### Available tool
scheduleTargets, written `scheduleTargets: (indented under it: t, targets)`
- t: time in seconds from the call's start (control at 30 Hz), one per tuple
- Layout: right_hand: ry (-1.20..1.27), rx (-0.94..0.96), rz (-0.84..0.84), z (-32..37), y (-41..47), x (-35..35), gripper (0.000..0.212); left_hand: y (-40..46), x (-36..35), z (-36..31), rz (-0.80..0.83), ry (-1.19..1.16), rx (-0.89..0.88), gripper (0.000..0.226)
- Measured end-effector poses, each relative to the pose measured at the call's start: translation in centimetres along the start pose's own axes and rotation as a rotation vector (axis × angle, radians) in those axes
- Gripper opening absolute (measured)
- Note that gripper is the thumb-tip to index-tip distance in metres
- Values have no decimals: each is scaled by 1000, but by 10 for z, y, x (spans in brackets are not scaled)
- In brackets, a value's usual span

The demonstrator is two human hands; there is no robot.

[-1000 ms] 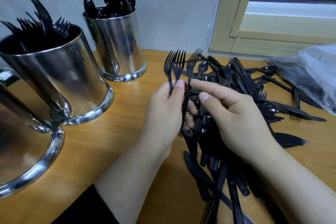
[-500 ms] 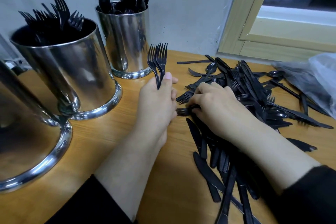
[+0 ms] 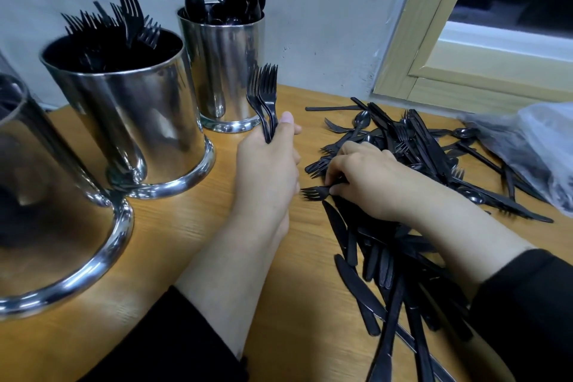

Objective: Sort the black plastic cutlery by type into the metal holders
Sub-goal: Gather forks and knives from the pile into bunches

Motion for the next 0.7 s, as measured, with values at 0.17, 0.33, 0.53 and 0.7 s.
scheduleTargets:
  t: [0.17, 0.33, 0.53, 0.7]
  targets:
    - [40, 27, 40, 0, -1, 2, 11, 0, 3, -2, -9, -26, -10, 32]
    - [129, 12, 38, -3, -2, 4, 6, 1, 5, -6, -8, -13, -39, 30]
    - [558, 6, -263, -4, -5, 5, 7, 7, 13, -5, -19, 28, -72, 32]
    - [1482, -31, -336, 3, -17, 34, 7, 6, 5, 2, 104, 207, -155, 33]
Point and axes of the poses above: each hand's wrist, its own y-axis towards the middle knuckle, its own x-axis out of the back of the hand, z = x × y, the point moved 1 cm from there along y, towards the middle knuckle, and after that the axes turned 1 degree about -y, right-handed, at the moved point
